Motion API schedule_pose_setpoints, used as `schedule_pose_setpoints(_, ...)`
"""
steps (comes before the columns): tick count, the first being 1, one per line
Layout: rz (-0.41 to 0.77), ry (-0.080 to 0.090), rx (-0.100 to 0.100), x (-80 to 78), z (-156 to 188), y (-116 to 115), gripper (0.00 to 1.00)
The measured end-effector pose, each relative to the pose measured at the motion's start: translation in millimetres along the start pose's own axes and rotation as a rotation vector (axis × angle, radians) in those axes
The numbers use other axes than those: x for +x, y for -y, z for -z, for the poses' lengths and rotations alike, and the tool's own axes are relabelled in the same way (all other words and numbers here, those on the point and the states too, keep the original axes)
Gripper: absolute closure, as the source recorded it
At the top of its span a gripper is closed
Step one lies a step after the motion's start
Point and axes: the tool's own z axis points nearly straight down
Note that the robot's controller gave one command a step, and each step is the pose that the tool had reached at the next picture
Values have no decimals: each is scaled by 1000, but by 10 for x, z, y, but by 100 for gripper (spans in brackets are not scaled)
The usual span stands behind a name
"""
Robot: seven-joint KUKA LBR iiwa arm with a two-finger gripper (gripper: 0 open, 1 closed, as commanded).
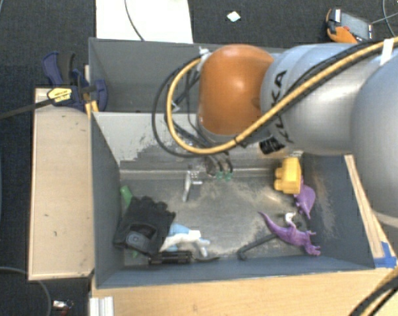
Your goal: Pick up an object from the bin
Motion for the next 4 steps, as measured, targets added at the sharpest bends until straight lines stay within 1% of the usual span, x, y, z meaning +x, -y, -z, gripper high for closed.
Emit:
schedule_pose_setpoints(1,-6,7,-1,-20,39,7,0)
schedule_pose_setpoints(2,38,3,-1,301,-1069,-941,0)
schedule_pose_setpoints(3,256,30,-1,206,-471,-946,0)
schedule_pose_setpoints(4,36,9,-3,269,-1019,-920,0)
